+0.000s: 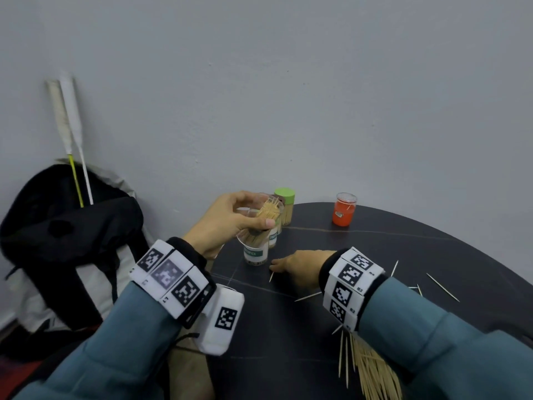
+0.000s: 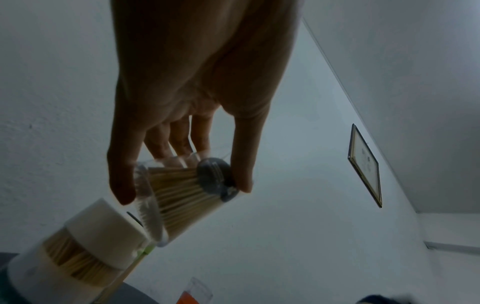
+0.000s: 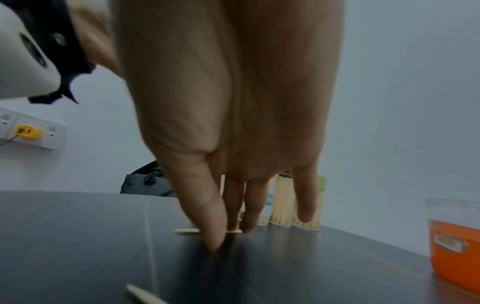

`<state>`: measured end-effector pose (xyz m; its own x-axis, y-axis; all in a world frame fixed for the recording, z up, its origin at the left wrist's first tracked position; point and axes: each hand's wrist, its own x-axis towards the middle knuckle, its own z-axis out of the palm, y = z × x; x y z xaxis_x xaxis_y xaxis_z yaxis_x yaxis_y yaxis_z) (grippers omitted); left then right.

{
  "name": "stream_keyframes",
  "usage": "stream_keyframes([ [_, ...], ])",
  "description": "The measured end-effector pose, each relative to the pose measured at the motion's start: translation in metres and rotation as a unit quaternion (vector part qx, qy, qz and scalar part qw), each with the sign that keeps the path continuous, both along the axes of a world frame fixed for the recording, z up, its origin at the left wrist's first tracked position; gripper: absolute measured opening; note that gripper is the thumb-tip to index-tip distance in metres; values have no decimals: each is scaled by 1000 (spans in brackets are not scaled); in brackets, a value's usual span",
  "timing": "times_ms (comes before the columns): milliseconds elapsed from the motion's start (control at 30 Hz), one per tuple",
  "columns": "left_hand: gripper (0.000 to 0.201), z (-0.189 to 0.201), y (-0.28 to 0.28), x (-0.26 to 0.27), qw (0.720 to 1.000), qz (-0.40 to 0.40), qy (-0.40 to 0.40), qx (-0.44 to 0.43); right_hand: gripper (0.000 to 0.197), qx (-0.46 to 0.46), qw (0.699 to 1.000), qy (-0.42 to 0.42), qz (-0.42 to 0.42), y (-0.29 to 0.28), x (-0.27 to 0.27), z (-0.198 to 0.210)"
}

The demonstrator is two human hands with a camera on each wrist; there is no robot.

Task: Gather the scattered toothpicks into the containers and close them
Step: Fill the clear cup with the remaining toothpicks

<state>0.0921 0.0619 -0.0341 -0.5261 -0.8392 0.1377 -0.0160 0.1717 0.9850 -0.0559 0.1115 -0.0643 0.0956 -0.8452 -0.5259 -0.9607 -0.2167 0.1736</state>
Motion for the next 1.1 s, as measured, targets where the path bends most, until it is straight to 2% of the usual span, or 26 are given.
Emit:
stream_keyframes([
  [100, 47, 0, -1, 3, 1000, 2, 0, -4, 57, 14, 999, 34, 4, 7, -6, 2],
  [233, 48, 0, 1, -5, 1000, 1, -7, -7, 59, 10, 999, 39, -28, 22, -23, 0],
  [500, 50, 0, 8, -41, 999, -31, -32, -21, 68, 12, 994, -98, -54, 63, -55, 1],
  [633, 49, -1, 16, -61, 997, -56, -38, -27, 76, 23, 990, -126, -53, 80, -70, 1],
  [933, 49, -2, 29, -92, 995, -94, -26, -30, 69, 16, 988, -148, -45, 114, -99, 5],
  [1100, 49, -4, 30, -102, 992, -116, -32, -32, 67, -31, 987, -158, -28, 125, -101, 2],
])
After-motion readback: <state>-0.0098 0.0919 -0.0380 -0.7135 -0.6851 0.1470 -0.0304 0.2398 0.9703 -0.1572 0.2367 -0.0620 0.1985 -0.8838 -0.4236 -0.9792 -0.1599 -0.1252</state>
